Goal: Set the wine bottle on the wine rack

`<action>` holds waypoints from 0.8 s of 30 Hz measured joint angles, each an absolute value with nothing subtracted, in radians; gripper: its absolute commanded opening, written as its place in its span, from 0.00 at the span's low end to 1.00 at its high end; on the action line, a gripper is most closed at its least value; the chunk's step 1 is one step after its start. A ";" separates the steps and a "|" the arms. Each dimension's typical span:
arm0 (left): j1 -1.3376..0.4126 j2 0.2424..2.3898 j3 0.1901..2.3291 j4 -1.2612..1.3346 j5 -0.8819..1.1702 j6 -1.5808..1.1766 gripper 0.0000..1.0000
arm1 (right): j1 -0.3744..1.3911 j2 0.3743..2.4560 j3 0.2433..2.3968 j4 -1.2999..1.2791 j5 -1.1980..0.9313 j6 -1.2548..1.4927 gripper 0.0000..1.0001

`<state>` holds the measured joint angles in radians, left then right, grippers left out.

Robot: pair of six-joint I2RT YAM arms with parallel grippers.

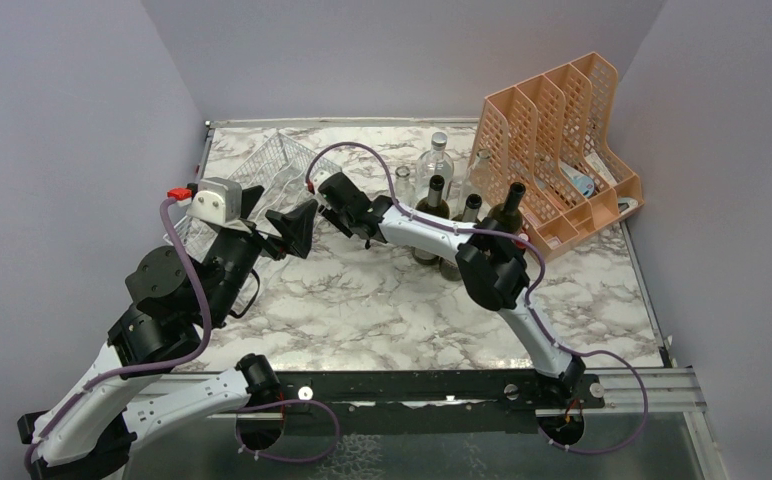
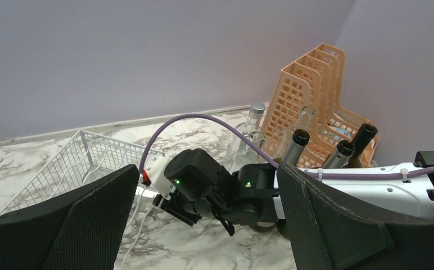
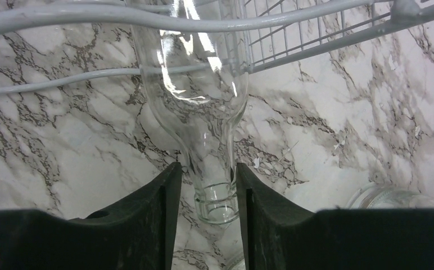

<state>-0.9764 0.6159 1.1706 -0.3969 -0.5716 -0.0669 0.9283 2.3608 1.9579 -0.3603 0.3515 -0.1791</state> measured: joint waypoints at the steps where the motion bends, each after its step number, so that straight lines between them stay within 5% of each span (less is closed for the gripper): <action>1: -0.976 0.616 1.171 -0.398 -0.572 -0.067 0.99 | 0.928 2.363 1.959 -0.356 0.359 -0.186 0.38; 11: -0.976 0.615 1.171 -0.399 -0.571 -0.068 0.99 | 0.930 2.393 1.983 -0.292 0.379 -0.250 0.23; 17: -0.976 0.615 1.171 -0.399 -0.570 -0.068 0.99 | 0.930 2.402 2.001 -0.279 0.376 -0.253 0.52; 24: -0.976 0.616 1.171 -0.399 -0.568 -0.068 0.99 | 0.928 2.387 2.005 -0.266 0.373 -0.220 0.59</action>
